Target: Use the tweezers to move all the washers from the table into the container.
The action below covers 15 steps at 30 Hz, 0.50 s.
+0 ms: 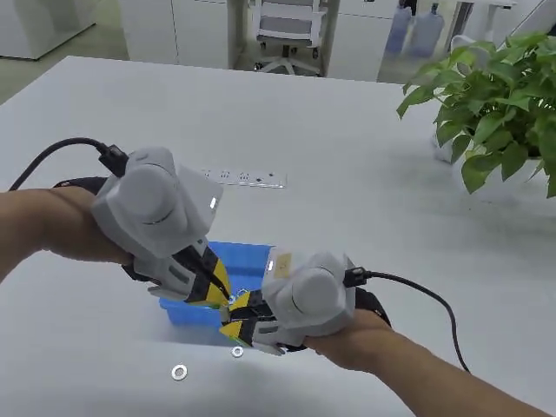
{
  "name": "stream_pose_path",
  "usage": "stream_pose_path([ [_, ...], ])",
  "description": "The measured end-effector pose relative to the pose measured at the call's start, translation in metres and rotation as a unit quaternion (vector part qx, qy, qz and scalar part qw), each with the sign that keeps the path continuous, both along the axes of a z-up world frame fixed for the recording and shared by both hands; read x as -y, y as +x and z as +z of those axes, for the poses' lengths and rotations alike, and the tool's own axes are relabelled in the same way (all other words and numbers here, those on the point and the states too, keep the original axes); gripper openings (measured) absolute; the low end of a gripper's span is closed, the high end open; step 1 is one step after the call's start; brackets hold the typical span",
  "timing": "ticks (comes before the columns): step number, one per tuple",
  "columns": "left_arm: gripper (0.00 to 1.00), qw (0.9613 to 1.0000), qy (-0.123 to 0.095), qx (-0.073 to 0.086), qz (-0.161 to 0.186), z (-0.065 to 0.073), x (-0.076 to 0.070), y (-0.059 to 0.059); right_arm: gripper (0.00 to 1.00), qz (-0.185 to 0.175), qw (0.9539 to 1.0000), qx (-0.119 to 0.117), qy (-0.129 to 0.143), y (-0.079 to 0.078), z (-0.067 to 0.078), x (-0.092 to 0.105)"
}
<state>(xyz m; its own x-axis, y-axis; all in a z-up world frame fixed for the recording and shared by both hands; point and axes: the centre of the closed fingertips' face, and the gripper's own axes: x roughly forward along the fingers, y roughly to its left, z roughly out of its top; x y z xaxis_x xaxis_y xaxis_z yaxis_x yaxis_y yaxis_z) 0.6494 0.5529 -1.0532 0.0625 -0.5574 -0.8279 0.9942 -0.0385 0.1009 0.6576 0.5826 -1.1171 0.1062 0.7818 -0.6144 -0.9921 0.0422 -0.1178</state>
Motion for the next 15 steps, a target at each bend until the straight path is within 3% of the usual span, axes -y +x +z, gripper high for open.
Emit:
stream_pose_path([
  [15, 0.06, 0.9998, 0.002, -0.019, -0.004, -0.019, 0.004, -0.004, 0.11, -0.002, 0.9999, -0.01, -0.009, -0.007, -0.019, 0.006],
])
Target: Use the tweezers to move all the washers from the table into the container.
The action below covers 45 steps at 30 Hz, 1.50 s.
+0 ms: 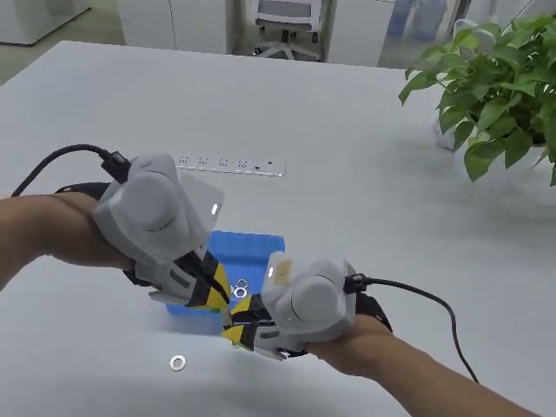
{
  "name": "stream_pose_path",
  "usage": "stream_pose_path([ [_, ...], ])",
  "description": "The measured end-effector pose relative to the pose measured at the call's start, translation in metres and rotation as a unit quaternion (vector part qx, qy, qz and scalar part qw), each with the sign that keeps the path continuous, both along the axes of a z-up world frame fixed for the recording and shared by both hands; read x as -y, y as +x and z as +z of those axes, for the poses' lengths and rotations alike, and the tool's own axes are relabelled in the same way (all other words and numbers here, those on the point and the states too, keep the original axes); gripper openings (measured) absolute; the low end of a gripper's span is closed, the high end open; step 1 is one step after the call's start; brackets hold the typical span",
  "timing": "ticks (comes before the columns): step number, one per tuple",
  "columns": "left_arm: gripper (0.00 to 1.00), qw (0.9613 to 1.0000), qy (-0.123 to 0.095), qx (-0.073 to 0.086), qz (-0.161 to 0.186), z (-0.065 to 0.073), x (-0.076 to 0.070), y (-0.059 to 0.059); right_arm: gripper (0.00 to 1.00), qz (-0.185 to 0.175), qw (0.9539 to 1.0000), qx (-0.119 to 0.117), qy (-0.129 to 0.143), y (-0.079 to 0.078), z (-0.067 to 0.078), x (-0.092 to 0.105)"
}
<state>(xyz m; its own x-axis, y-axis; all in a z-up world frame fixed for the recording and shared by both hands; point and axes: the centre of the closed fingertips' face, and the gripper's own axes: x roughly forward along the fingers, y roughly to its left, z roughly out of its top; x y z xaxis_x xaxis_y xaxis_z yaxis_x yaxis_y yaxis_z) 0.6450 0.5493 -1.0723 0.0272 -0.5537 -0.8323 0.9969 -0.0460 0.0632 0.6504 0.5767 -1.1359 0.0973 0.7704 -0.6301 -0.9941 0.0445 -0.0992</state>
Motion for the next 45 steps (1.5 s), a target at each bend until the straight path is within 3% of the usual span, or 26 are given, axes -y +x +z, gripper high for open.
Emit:
stream_pose_path([
  [17, 0.06, 0.9999, 0.006, -0.012, -0.005, -0.013, 0.003, -0.003, 0.12, 0.001, 1.0, -0.007, -0.006, -0.003, -0.013, 0.002],
  [33, 0.06, 0.9997, -0.006, -0.022, 0.003, -0.013, 0.006, 0.004, 0.16, -0.004, 0.9999, -0.015, 0.0, -0.003, -0.015, 0.003],
  [37, 0.06, 0.9997, -0.008, -0.025, 0.006, -0.014, 0.007, 0.005, 0.15, -0.018, 0.9994, -0.027, 0.013, -0.001, -0.012, 0.003],
  [45, 0.06, 0.9996, -0.01, -0.025, 0.007, -0.013, 0.008, 0.005, 0.11, -0.026, 0.9992, -0.027, 0.013, 0.002, -0.012, 0.003],
])
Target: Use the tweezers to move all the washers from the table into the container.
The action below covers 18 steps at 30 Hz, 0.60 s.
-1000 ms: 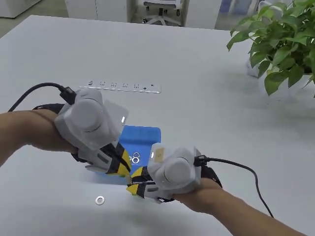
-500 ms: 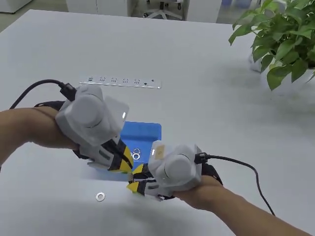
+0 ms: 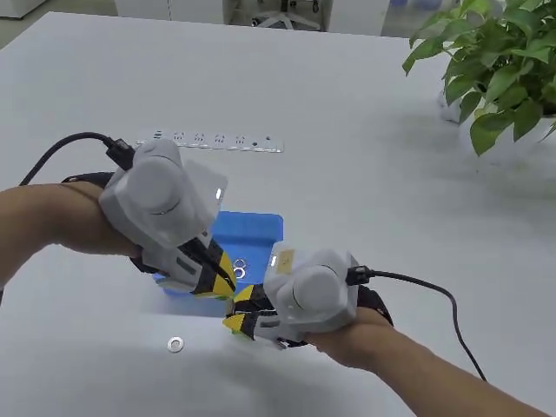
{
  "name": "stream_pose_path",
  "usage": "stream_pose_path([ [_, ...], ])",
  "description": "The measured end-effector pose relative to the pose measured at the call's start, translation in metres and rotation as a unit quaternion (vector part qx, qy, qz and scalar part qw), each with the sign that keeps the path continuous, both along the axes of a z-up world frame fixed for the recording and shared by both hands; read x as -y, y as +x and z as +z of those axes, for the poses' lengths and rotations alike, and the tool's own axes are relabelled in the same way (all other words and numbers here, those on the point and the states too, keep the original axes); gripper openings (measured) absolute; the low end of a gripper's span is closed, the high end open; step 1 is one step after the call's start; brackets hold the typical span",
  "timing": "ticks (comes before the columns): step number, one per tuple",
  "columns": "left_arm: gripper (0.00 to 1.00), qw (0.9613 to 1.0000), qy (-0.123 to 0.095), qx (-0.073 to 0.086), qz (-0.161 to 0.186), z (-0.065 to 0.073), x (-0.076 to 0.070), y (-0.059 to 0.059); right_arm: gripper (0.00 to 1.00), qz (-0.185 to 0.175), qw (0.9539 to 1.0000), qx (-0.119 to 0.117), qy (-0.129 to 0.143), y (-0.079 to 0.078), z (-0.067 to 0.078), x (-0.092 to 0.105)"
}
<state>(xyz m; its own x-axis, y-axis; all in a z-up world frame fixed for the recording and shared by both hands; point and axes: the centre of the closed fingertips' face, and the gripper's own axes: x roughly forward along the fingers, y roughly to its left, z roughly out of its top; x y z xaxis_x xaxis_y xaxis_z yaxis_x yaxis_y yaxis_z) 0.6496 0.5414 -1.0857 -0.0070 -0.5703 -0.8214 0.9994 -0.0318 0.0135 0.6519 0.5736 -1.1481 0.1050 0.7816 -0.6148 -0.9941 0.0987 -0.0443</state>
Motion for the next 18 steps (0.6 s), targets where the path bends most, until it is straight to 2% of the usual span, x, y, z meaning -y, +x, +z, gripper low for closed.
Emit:
stream_pose_path([
  [18, 0.06, 1.0, 0.001, 0.001, -0.005, 0.0015, 0.0012, -0.0052, 0.1, -0.005, 1.0, -0.005, 0.001, -0.003, 0.0014, 0.0008],
])
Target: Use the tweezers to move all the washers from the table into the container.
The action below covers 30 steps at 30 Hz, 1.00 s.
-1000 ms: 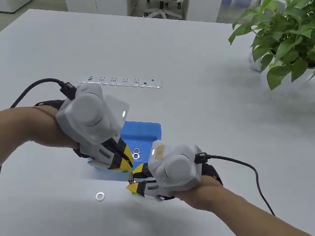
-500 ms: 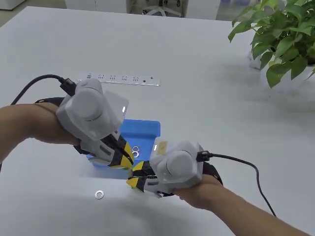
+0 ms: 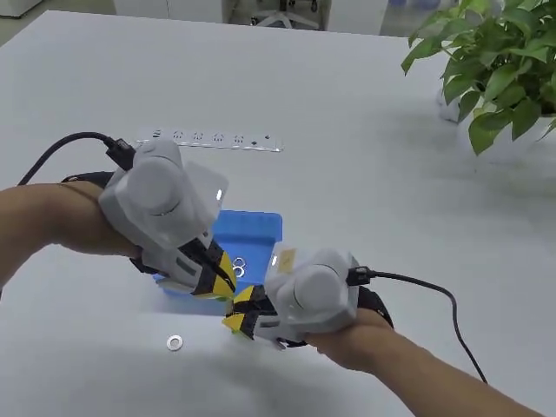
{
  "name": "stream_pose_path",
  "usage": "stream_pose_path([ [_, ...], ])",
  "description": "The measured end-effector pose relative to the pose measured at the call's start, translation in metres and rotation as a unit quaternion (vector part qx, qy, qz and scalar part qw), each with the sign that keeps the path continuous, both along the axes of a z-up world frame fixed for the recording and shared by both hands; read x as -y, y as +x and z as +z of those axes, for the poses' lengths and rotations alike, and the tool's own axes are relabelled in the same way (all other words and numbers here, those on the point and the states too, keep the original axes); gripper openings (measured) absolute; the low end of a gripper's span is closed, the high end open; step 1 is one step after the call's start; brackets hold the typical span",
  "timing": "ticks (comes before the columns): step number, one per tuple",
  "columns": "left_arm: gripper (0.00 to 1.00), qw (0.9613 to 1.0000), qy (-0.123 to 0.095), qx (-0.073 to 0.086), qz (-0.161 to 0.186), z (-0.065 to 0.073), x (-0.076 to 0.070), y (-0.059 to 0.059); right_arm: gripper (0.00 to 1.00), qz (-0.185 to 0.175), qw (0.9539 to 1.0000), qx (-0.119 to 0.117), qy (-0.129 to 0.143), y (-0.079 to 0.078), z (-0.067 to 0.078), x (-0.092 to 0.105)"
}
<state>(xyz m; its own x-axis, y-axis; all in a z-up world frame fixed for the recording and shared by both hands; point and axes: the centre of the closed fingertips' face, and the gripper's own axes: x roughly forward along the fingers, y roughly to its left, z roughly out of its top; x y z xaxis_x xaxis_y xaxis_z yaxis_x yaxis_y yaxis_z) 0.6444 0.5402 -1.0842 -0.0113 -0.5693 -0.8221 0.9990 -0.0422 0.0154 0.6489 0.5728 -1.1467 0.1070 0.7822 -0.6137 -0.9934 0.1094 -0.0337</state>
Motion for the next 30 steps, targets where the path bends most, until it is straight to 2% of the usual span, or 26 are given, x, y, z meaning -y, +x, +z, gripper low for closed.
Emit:
stream_pose_path([
  [19, 0.06, 1.0, -0.006, 0.003, 0.007, 0.029, -0.007, 0.0, 0.1, 0.011, 0.9999, 0.007, 0.005, -0.001, 0.03, -0.007],
  [30, 0.06, 0.9999, -0.004, 0.014, 0.006, 0.049, -0.011, 0.008, 0.1, 0.012, 0.9998, 0.015, 0.008, 0.007, 0.05, -0.012],
])
